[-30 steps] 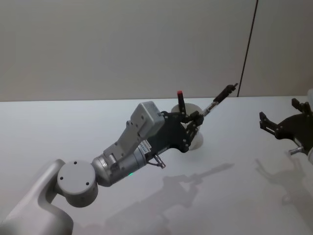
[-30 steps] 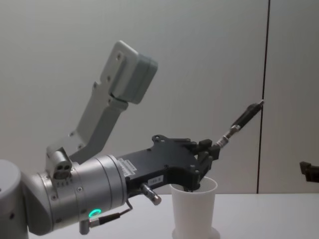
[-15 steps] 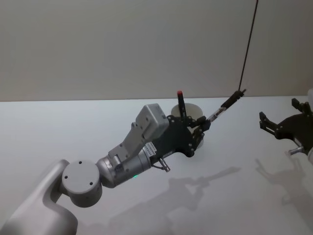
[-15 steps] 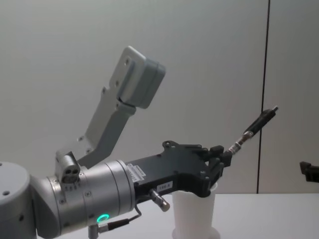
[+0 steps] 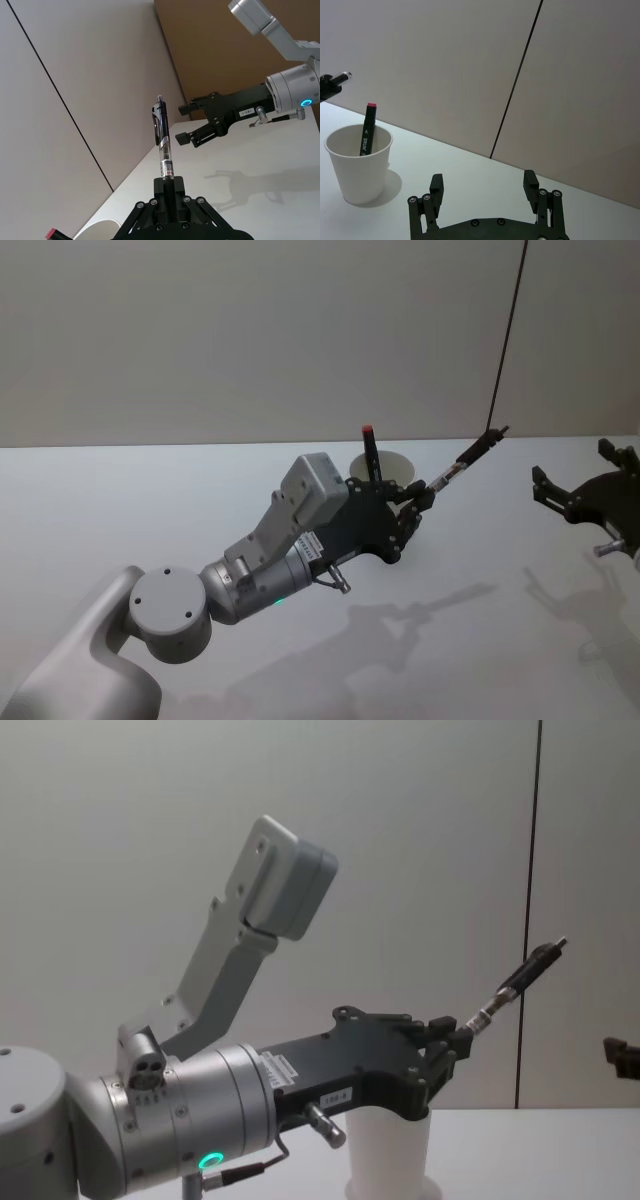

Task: Place the pen into the pen holder.

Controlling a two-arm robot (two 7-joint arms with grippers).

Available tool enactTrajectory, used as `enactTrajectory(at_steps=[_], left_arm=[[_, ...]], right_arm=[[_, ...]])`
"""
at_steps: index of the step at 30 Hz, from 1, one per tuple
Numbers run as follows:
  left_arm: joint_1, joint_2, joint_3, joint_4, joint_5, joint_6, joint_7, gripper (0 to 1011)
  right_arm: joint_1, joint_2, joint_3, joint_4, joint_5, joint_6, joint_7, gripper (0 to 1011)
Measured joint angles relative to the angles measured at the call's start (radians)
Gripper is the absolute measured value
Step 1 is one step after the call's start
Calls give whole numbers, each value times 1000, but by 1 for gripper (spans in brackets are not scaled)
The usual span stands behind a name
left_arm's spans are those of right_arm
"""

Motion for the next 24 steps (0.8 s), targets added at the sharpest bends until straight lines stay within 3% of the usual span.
enactTrajectory(at_steps=[12,24], left_arm=[[-1,-1,1,2,-1,1,-4,120],[-2,-2,1,3,-2,1,-5,120]], right_arm=[[-34,15,22,-36,92,-23,35,1001],[-77,43,56,-73,253,-8,131,1002]])
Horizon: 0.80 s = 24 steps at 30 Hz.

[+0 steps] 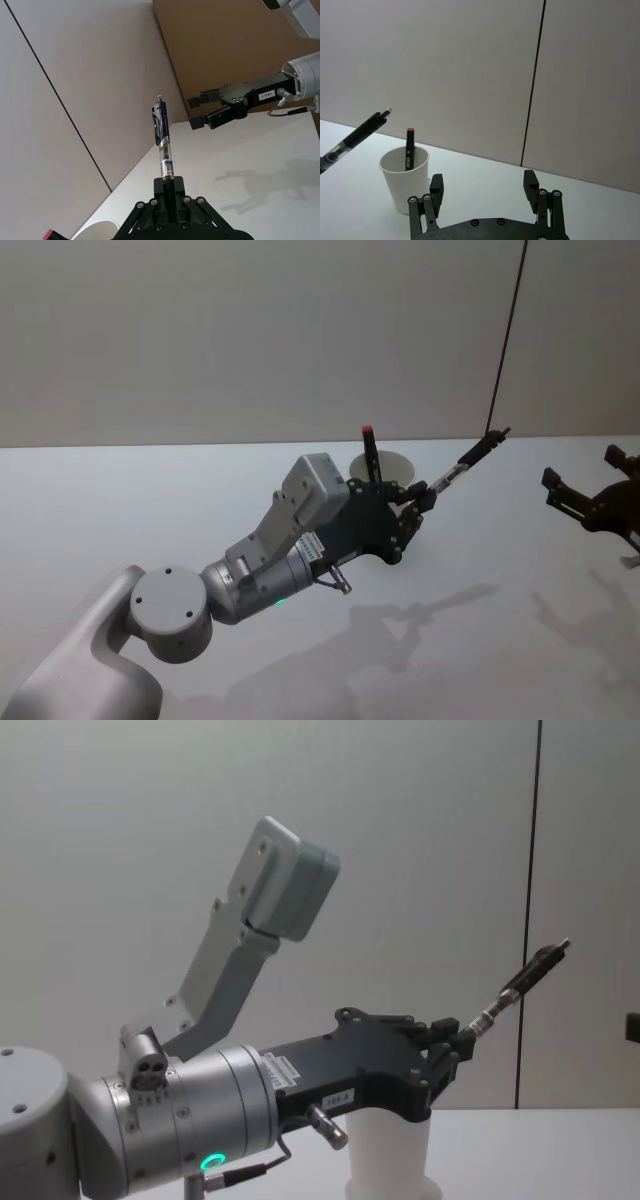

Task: Place the pen into the pen holder.

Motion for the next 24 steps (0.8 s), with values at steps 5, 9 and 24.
enactTrajectory(at_steps=[5,9,24], left_arm=[[0,0,0,0,0,0,-1,121],[0,0,0,0,0,0,-1,120],[0,0,0,0,0,0,-1,120]], right_arm=[[-12,13,13,-6,60,14,47,1001],[-21,23,22,-7,109,29,85,1002],[-42,50,38,-4,275,128,186,1002]])
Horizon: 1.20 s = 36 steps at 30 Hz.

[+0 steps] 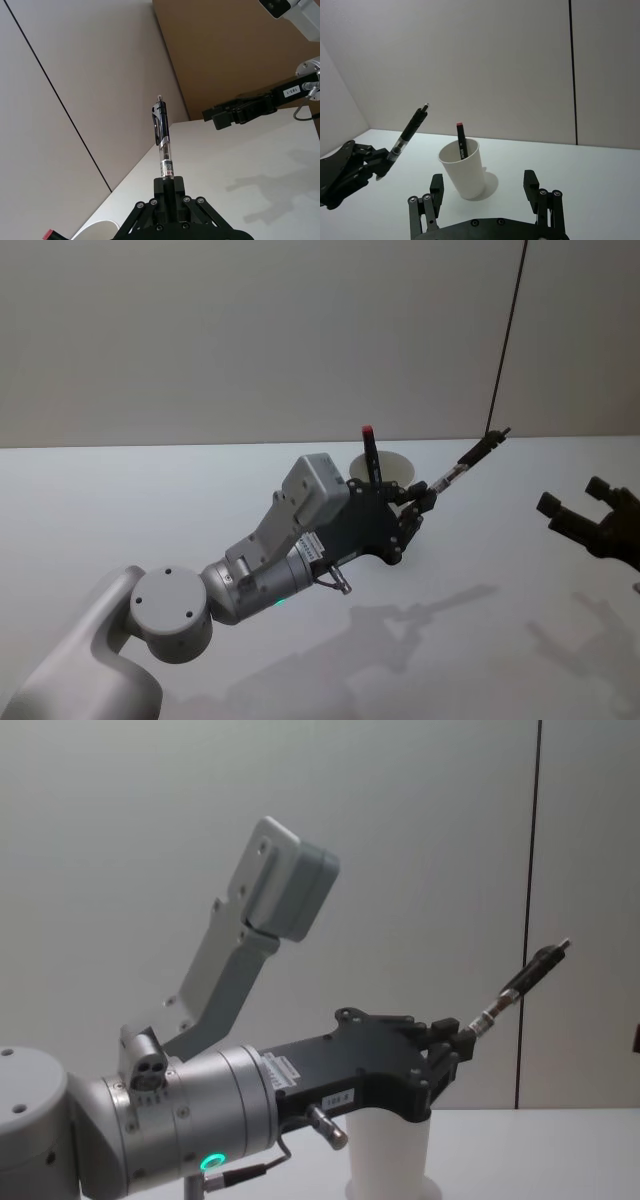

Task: Place the pen into the pen holder.

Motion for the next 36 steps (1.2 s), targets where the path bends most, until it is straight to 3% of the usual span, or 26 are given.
enactTrajectory(at_steps=[10,20,36], left_arm=[[0,0,0,0,0,0,0,120],[0,0,0,0,0,0,0,120],[0,0,0,0,0,0,0,120]], right_arm=[[-15,3,-2,-13,91,76,21,1001],[-33,0,-14,-39,154,119,34,1002],[-50,-33,-48,-74,223,113,-2,1001]])
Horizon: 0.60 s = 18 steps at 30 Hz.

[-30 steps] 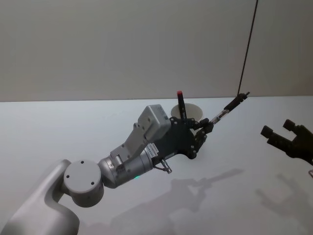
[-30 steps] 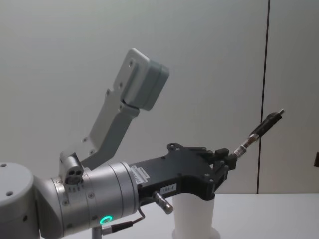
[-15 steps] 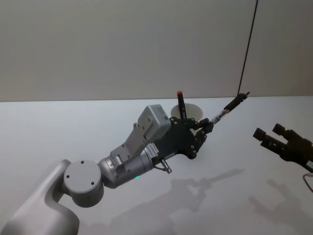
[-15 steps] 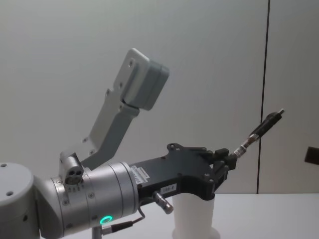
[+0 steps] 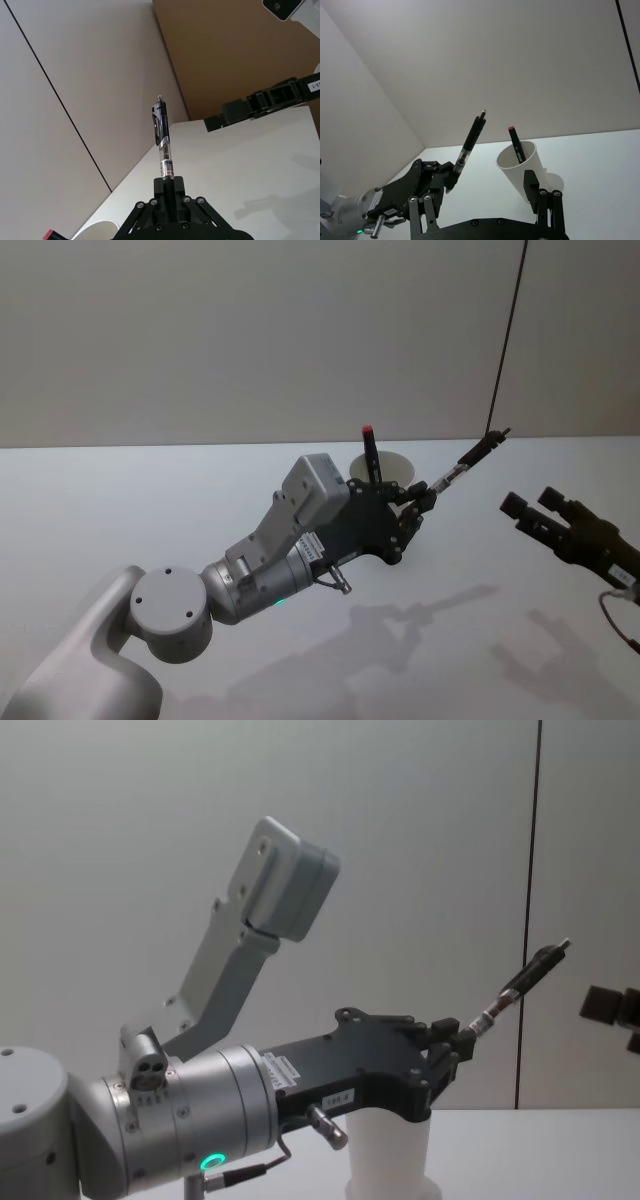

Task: Place the pen into the pen holder.

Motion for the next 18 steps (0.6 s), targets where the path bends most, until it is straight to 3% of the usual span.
enactTrajectory(at_steps=[18], left_arm=[[0,0,0,0,0,0,0,120]], right_arm=[[33,-54,-45,2,82,-16,-113,1001]])
